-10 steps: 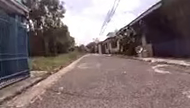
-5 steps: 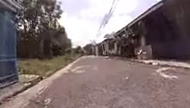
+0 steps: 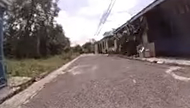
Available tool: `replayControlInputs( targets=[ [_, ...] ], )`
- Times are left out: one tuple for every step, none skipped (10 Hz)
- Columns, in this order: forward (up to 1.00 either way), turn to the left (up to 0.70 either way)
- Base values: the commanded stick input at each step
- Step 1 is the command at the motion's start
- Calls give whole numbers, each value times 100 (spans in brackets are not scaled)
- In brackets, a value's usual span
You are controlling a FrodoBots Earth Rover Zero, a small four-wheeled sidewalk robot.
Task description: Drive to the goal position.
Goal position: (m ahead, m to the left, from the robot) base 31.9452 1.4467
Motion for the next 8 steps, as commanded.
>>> replayControlInputs(
  targets=[
    [85,0],
    [85,0],
    [85,0],
    [85,0],
    [85,0],
    [85,0],
    [85,0],
    [85,0]
  ],
)
